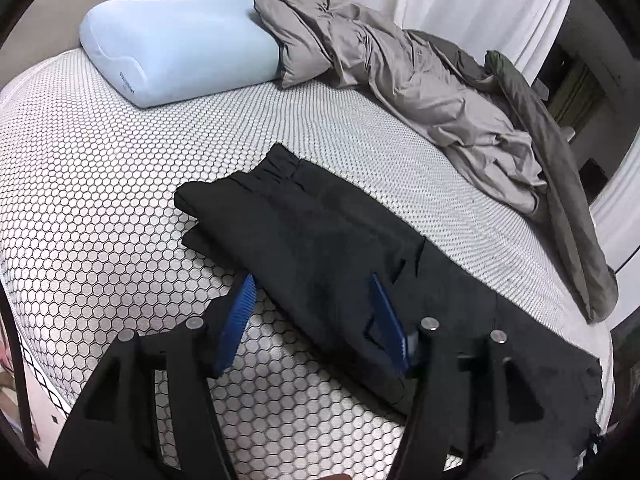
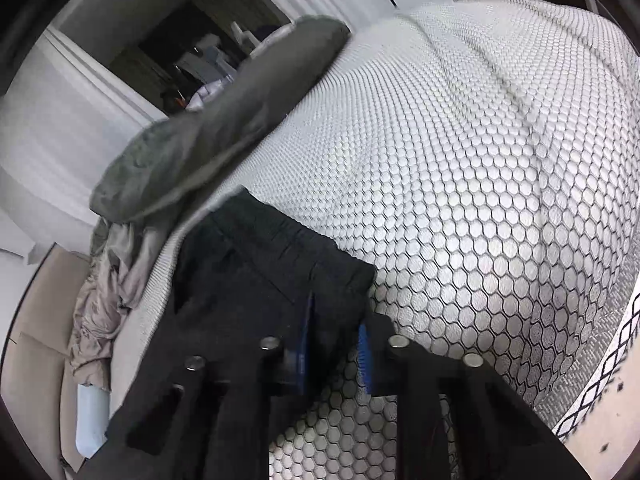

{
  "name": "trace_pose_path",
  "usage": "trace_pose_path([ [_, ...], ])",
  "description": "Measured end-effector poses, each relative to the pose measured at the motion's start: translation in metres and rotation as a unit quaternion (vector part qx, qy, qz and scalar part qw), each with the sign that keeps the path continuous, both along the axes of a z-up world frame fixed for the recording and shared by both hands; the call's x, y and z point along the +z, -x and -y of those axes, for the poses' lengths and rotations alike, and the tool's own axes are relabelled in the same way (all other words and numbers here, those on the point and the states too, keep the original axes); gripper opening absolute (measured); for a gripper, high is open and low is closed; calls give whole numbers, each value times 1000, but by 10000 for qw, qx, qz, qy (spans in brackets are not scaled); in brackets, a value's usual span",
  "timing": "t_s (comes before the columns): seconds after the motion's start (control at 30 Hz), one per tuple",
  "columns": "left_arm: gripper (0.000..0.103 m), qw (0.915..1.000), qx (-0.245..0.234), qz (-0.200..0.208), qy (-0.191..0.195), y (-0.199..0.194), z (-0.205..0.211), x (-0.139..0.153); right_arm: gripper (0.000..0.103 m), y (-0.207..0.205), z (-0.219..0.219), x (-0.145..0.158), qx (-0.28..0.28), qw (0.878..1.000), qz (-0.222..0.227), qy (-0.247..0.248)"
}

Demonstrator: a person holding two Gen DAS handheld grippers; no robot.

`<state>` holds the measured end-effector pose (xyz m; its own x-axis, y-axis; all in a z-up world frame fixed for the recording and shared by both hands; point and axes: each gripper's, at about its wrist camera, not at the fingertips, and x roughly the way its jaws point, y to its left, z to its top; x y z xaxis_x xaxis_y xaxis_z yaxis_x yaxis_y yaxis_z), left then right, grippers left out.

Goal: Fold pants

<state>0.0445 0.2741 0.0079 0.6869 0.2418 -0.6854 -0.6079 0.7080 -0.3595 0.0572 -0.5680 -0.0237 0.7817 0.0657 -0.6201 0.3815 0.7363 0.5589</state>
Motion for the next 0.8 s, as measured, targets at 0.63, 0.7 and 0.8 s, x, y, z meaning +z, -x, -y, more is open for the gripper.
trace_pose_path([
  [0.63, 102, 9950, -925, 351, -123, -38, 63, 15, 85, -43, -11, 47, 995, 9884, -132, 1141],
  [0.7, 102, 9922, -1203, 317, -95, -51, 82, 11, 86, -73, -21, 41, 1231, 9822, -396, 1365],
  [0.8, 102, 9880, -1527, 194, -80, -73, 111, 2, 86, -110, -28, 35, 1440, 9721, -651, 1732],
])
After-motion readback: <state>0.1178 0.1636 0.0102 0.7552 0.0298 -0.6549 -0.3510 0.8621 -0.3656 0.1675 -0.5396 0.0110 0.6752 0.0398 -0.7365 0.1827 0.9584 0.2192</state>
